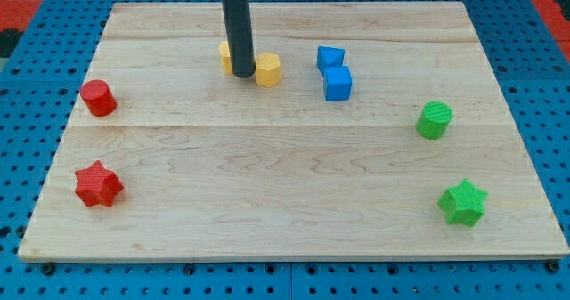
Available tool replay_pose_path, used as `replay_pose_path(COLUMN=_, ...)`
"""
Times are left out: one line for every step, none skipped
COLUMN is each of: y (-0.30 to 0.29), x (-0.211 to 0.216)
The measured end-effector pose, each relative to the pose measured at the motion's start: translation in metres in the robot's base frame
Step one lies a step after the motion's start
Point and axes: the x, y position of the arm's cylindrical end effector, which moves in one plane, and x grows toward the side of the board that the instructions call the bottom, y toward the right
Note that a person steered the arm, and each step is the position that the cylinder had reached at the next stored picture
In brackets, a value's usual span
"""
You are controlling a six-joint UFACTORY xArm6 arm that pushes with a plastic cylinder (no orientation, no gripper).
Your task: Drag the yellow blocks to the parallel left of the blue blocks
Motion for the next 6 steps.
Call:
replay_pose_path(y=-0.058, x=0.003)
replay_pose_path(y=-0.056, x=-0.055)
replay_pose_path(y=-0.012, x=-0.064)
replay_pose_path(y=0.043, x=-0.064)
replay_pose_path(y=0.066, x=-0.049)
replay_pose_path(y=0.066, x=-0.034)
